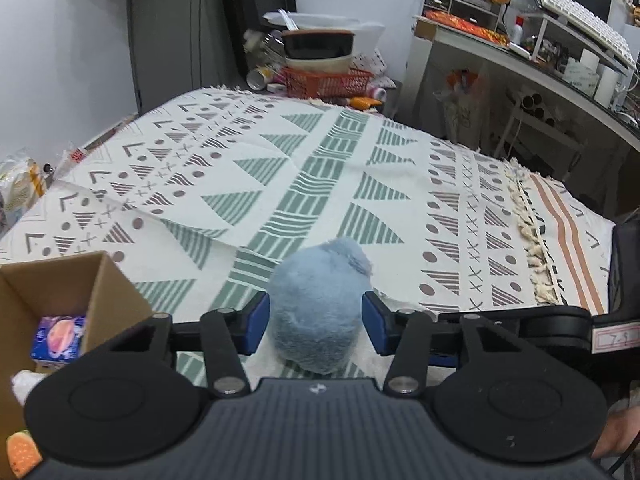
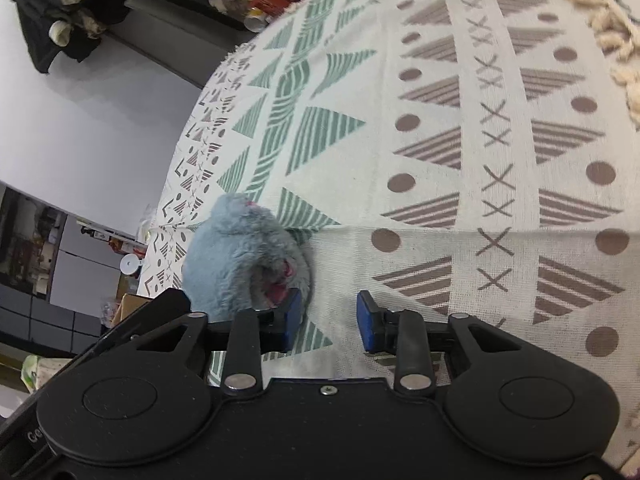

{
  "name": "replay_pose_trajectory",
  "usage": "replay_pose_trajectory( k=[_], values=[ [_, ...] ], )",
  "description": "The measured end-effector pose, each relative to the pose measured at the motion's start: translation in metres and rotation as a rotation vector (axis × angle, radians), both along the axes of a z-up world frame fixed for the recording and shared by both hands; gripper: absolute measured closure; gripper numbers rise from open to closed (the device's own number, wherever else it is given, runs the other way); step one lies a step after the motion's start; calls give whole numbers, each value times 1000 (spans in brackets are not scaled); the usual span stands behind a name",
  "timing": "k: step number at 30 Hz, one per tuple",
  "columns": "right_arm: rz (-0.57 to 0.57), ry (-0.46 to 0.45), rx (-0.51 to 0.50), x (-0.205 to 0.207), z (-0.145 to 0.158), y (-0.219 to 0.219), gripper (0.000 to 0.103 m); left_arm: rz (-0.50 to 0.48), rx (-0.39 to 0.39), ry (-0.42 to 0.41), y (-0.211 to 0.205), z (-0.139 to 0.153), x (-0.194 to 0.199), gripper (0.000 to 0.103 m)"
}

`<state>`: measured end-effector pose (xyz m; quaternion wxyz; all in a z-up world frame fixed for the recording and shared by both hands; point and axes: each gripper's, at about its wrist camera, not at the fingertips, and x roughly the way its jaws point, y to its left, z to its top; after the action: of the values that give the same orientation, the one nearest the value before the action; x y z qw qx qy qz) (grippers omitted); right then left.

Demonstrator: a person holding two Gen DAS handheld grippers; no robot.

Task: Organize soft objects
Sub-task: 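Grasp the grey fluffy plush with the left tool while the right tool grasps it too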

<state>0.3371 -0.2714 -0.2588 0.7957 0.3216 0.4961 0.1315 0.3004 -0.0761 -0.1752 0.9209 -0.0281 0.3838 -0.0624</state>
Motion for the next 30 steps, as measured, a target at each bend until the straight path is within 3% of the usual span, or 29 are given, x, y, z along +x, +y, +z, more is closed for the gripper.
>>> replay_pose_trajectory(
  k=[8,15,17,21,30],
  values=[
    [5,-4,59,9,-9,-1,75,-17,22,54,-11,-19,16,53],
    [28,-23,112,20,-14,5,74,41,91,77,-5,-31,25,53],
    [43,-33,124,23,-14,9,74,74,103,99,1,-36,28,61],
    [62,-62,156,24,-10,14,74,105,46,107,14,-36,30,68],
    [92,-84,188,26,-7,21,68,104,-35,123,24,-31,27,71]
  ],
)
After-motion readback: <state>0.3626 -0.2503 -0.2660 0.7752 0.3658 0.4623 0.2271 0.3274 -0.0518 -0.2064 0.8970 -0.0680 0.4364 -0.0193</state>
